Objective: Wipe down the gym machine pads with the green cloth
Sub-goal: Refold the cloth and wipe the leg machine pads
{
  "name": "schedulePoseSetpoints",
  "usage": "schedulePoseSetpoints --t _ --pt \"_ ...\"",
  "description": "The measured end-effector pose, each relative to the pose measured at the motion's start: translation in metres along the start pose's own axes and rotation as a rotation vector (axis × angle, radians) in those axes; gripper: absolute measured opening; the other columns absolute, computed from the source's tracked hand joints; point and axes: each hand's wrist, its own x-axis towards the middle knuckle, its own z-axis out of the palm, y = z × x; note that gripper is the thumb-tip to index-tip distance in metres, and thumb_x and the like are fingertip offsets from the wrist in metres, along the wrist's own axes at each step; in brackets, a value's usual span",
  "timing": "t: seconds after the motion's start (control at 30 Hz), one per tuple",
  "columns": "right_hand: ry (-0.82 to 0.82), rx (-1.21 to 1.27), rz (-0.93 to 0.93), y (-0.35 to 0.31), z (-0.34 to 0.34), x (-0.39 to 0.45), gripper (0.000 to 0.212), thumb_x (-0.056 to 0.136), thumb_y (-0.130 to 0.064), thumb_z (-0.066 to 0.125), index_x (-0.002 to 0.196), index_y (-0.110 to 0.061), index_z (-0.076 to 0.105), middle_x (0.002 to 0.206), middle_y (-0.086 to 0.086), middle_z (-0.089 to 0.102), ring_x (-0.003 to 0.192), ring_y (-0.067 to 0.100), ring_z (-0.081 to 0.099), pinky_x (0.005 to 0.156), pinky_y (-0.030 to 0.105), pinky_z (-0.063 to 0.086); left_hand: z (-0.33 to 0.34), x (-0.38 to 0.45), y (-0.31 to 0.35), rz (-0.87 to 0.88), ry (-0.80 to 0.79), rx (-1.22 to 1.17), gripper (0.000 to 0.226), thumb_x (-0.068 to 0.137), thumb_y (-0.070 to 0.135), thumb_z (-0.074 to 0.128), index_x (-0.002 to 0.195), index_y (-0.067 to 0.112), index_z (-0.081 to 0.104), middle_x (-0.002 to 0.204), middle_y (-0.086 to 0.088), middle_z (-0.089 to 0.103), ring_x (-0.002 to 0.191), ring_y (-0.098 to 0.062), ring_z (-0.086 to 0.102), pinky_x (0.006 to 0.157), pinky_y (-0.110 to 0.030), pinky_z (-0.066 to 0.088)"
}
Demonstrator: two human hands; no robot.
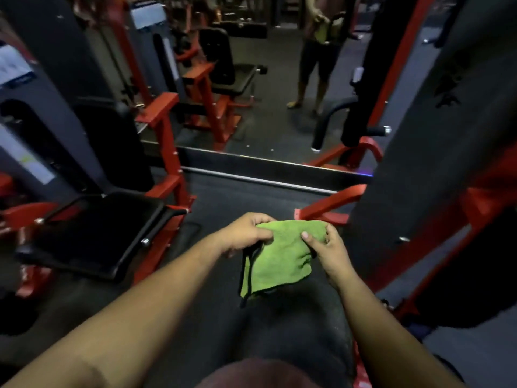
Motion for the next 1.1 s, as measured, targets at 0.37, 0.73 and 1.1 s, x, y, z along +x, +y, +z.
schedulePoseSetpoints --t 0.37,0.73,1.1 --pt "-0.251 0.021 -0.054 -0.032 0.236 0.001 0.022 0.090 -0.021 0.079 0.101 -0.007 0.066 0.096 0.010 0.077 0.084 0.018 0.073 0.073 0.033 0.059 -0.162 -0.119 -0.142 -0.084 0.608 -0.391 0.029 0.090 0.019 0.077 0.116 0.010 0.068 0.111 -0.005 0.077 0.100 -0.017 0.073 0.087 -0.026 0.057" --pt "-0.537 0.259 0.280 -0.019 0.379 0.063 0.052 0.087 -0.018 0.072 0.135 -0.006 0.056 0.127 0.018 0.069 0.108 0.028 0.070 0.095 0.047 0.058 -0.264 -0.131 -0.190 -0.079 0.918 -0.804 0.025 0.097 0.020 0.069 0.115 0.002 0.067 0.108 -0.017 0.076 0.099 -0.032 0.073 0.087 -0.046 0.059" --pt "-0.893 -0.208 0.268 0.016 0.502 0.202 0.030 0.097 -0.014 0.067 0.126 -0.016 0.061 0.122 0.006 0.071 0.111 0.023 0.068 0.094 0.039 0.057 -0.340 -0.060 -0.238 -0.318 1.403 -0.877 0.030 0.096 0.045 0.065 0.114 0.020 0.067 0.108 -0.005 0.075 0.101 -0.023 0.072 0.091 -0.048 0.060"
